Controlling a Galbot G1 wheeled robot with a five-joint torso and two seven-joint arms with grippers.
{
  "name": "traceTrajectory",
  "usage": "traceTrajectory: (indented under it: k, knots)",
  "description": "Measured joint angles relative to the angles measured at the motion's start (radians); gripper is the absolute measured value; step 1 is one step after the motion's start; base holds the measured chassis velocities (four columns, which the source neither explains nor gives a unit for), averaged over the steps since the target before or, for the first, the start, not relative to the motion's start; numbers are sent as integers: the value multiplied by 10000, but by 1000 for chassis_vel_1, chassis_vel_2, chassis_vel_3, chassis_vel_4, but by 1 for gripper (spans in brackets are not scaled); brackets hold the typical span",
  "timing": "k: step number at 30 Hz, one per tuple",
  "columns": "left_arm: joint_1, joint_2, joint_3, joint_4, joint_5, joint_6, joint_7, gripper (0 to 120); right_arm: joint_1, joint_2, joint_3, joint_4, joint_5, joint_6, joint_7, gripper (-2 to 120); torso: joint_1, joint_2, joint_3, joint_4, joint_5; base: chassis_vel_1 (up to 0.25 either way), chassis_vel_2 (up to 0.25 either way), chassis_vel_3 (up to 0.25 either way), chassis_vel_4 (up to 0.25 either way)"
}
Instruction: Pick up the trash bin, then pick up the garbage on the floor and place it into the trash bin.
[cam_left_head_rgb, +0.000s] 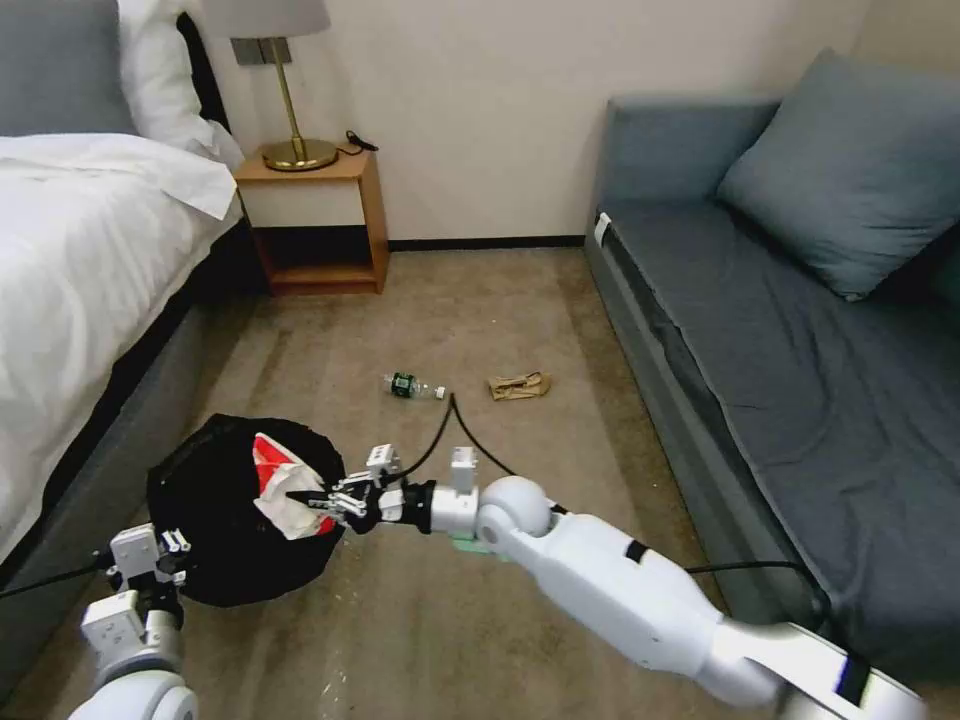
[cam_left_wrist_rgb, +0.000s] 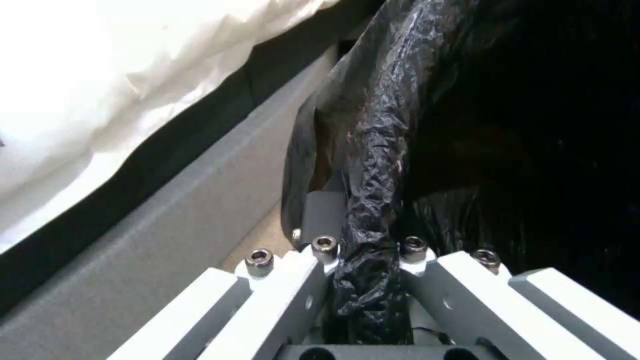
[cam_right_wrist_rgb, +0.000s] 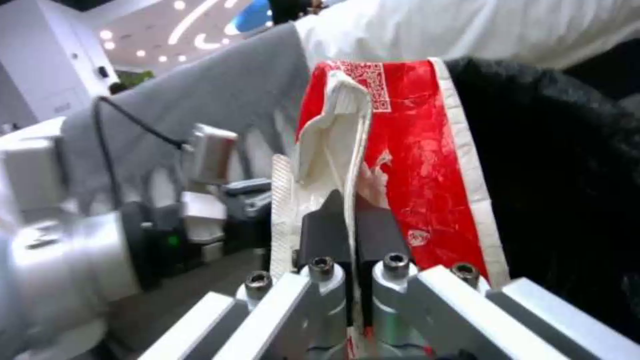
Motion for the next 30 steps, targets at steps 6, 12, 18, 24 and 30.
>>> traceTrajectory:
  k: [6,12,18,24,30]
  knots:
    - [6,-71,10,-51,-14,2,55,2,180,610,-174,-737,-258,236,210,0,0,0,0,1,0,0,0,0,0]
    - [54,-128,17,-177,-16,-5,120,2,309,1152,-366,-1533,-1157,595,829,0,1,0,0,0,0,0,0,0,0]
    - [82,-156,15,-225,-20,-17,129,2,294,1322,-491,-1596,-1774,693,1307,8,0,0,0,1,0,0,0,0,0]
    - [123,-158,-20,-249,-25,-50,130,2,281,1317,-518,-1537,-2282,825,1566,30,0,0,0,0,1,0,0,0,0]
    - [122,-157,-43,-226,-26,-71,119,2,256,1308,-373,-1564,-2626,905,1648,48,0,0,-1,0,1,0,0,0,0]
